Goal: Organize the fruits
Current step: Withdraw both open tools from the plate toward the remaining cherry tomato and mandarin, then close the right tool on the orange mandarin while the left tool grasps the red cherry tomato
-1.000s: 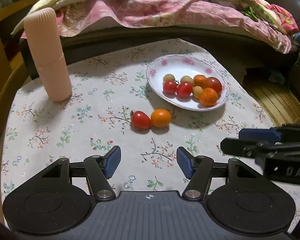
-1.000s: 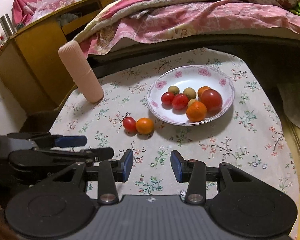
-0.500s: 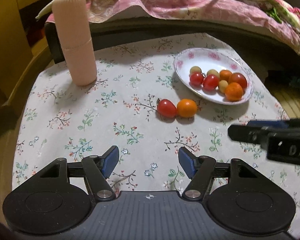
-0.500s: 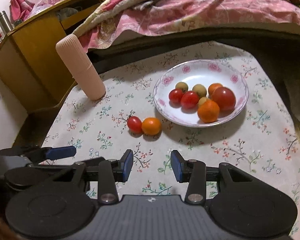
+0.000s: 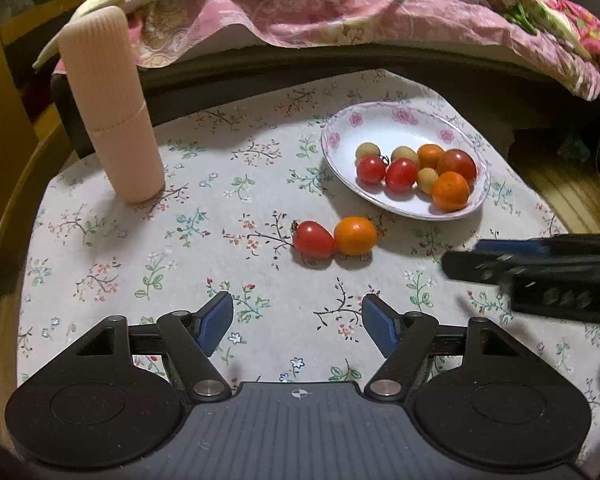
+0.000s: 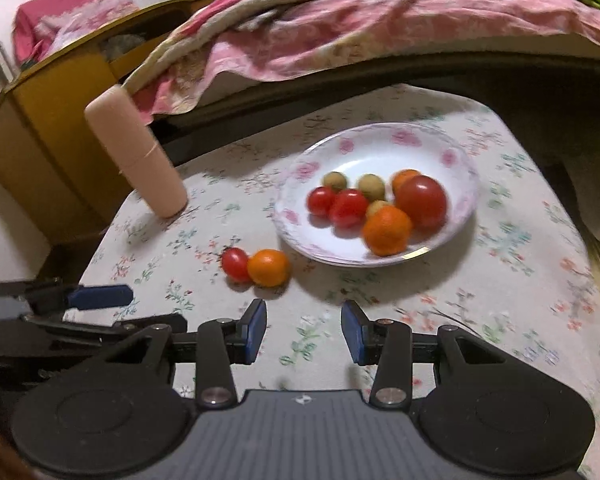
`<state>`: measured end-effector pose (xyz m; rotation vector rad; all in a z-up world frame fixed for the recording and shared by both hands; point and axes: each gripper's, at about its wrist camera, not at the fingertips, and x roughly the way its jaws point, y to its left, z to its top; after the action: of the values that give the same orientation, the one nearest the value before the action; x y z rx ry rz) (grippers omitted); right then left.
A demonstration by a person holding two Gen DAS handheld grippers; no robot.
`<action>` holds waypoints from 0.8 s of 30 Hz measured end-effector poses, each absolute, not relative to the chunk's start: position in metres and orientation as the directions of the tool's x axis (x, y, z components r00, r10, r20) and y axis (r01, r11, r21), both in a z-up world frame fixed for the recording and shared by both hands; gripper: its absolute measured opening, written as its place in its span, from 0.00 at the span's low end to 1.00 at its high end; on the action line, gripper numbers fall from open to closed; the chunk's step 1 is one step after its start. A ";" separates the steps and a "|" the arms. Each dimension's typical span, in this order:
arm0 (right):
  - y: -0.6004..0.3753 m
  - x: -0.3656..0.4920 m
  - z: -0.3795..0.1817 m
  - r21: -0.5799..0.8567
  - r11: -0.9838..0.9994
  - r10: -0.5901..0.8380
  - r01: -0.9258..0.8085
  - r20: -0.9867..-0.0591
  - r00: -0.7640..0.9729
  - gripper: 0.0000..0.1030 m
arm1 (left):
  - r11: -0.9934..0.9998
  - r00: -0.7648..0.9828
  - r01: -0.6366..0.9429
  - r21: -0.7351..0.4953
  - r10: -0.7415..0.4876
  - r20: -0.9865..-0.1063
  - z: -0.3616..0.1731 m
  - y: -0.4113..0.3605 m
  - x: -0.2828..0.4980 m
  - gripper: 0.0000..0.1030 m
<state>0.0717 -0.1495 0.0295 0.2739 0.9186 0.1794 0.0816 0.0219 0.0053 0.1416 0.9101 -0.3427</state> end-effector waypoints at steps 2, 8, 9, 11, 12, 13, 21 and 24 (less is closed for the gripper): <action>-0.142 0.077 0.024 0.301 0.952 0.274 -0.057 -0.753 0.598 0.42 | 0.940 0.564 0.338 -0.040 -0.236 -0.791 0.007 0.027 0.082 0.76; -0.122 0.096 0.014 0.277 0.954 0.292 -0.119 -0.753 0.589 0.42 | 0.946 0.573 0.315 -0.077 -0.254 -0.779 0.011 0.043 0.078 0.78; -0.118 0.100 0.012 0.270 0.954 0.294 -0.131 -0.757 0.583 0.42 | 0.946 0.571 0.313 -0.084 -0.258 -0.779 0.011 0.045 0.078 0.78; -0.114 0.107 0.009 0.261 0.955 0.292 -0.139 -0.763 0.577 0.42 | 0.945 0.571 0.313 -0.090 -0.264 -0.778 0.011 0.047 0.077 0.78; -0.111 0.110 0.007 0.257 0.956 0.291 -0.143 -0.765 0.574 0.42 | 0.945 0.569 0.313 -0.093 -0.265 -0.778 0.011 0.048 0.077 0.78; -0.110 0.113 0.005 0.257 0.955 0.296 -0.150 -0.767 0.570 0.42 | 0.944 0.566 0.315 -0.097 -0.269 -0.779 0.011 0.049 0.077 0.78; -0.098 0.135 -0.004 0.191 0.959 0.279 -0.210 -0.772 0.571 0.42 | 0.936 0.548 0.338 -0.096 -0.278 -0.789 0.004 0.051 0.074 0.79; -0.098 0.136 -0.007 0.186 0.955 0.287 -0.230 -0.778 0.560 0.38 | 0.939 0.546 0.329 -0.101 -0.276 -0.791 0.002 0.055 0.077 0.79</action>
<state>0.1361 -0.0980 -0.0071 0.0655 0.9280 0.3050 0.0771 0.0546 0.0025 0.0613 0.9263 -0.3589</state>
